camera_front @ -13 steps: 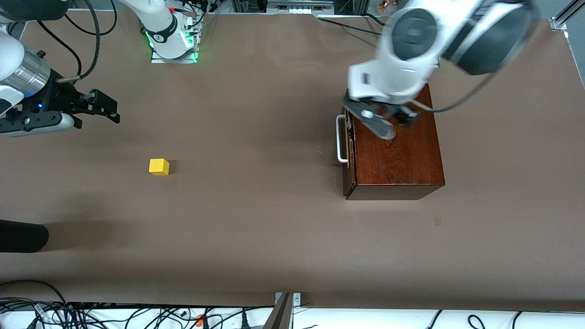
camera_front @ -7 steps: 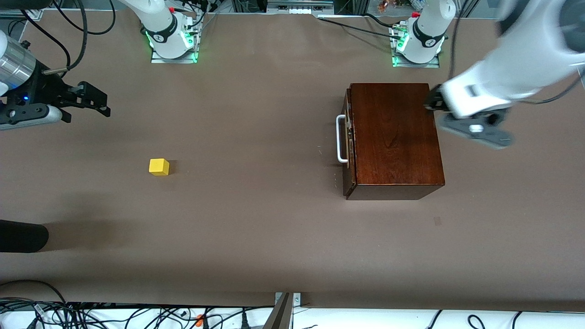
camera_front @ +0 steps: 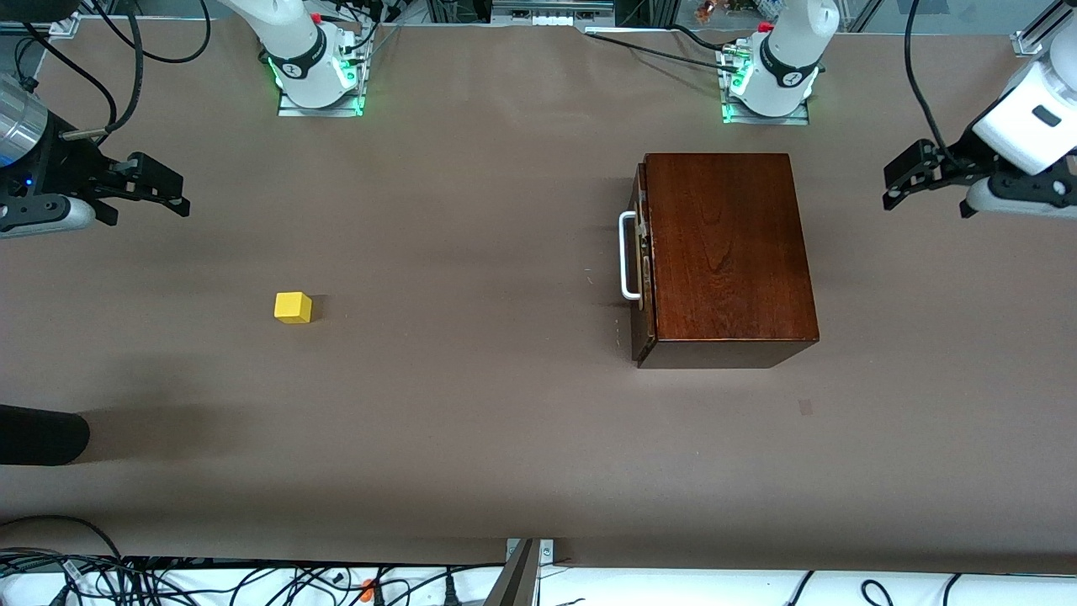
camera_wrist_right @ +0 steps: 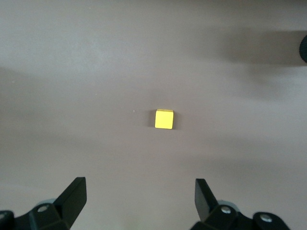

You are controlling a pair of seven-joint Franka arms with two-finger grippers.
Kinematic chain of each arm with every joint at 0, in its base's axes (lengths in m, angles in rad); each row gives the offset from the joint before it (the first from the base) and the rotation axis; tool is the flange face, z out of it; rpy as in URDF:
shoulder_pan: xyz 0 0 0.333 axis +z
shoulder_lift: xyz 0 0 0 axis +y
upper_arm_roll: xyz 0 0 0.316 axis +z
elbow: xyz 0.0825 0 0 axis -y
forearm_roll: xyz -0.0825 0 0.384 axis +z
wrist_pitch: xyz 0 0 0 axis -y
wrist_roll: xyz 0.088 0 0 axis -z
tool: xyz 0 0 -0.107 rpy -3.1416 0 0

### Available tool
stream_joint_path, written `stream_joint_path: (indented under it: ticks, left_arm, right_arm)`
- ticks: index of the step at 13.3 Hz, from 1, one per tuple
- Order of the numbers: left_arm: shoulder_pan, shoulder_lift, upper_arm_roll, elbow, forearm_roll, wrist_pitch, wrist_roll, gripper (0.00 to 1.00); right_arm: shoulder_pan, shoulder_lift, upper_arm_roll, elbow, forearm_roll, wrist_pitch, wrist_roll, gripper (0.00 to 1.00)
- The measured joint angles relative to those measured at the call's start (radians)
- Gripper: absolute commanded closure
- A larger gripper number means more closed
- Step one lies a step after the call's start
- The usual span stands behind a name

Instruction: Open drawer, take yellow block, close drawer

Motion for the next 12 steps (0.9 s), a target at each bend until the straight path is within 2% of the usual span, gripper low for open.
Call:
stream_joint_path:
  ticks: [12]
  left_arm:
    - [-0.011,0.044,-0.004,-0.005,0.0,-0.007,-0.058,0.0]
  right_arm:
    - [-0.001,0.0,0.002,0.002,0.0,0.004,0.0,0.0]
